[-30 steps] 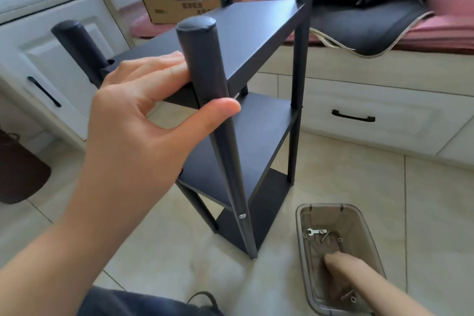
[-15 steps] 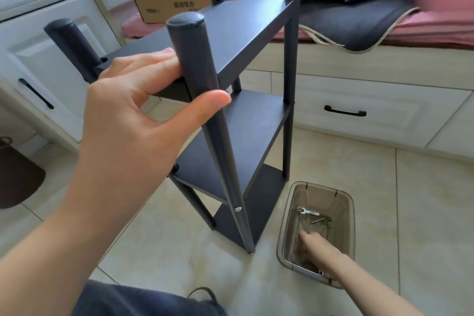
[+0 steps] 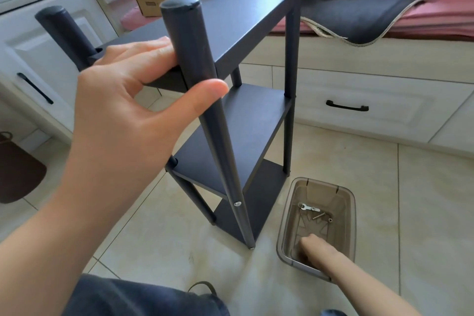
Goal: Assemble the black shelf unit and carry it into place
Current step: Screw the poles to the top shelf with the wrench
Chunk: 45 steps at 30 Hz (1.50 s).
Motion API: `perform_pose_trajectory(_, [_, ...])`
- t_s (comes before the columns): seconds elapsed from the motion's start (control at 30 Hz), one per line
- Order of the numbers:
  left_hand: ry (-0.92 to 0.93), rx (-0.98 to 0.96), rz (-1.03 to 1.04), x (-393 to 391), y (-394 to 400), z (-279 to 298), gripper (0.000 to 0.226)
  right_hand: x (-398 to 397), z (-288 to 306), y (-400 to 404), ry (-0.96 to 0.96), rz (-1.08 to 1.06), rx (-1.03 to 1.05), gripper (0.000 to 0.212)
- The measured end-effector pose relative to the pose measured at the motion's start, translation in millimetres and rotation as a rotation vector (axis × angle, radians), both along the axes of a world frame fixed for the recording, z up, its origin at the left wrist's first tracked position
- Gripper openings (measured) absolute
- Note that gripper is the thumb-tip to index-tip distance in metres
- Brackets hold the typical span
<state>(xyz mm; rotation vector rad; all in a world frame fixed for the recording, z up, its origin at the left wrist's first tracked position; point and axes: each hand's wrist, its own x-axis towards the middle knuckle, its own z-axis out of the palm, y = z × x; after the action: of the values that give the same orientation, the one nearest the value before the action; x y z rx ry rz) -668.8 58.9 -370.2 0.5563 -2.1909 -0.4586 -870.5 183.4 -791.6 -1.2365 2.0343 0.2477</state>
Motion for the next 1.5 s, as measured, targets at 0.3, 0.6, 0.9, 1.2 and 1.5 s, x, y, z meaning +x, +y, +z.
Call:
perform_pose_trajectory(0.3, [-0.009, 0.0, -0.012, 1, -3, -1, 0.025, -8, 2, -4, 0.279, 0.329, 0.107, 0.039])
perform_pose_trajectory(0.6, [-0.028, -0.009, -0.018, -1, 2, 0, 0.024, -4, -7, 9, 0.35, 0.36, 0.08, 0.038])
perform_pose_trajectory(0.9, [0.051, 0.019, -0.025, -2, 1, -1, 0.026, -8, -3, 12, 0.342, 0.219, 0.045, 0.041])
perform_pose_trajectory(1.2, [0.071, -0.007, -0.009, -2, -3, -3, 0.028, -8, -7, 7, 0.267, 0.15, 0.038, 0.046])
perform_pose_trajectory(1.5, [0.038, 0.034, -0.006, -3, -2, -3, 0.027, -12, 1, 10, 0.211, 0.097, -0.007, 0.034])
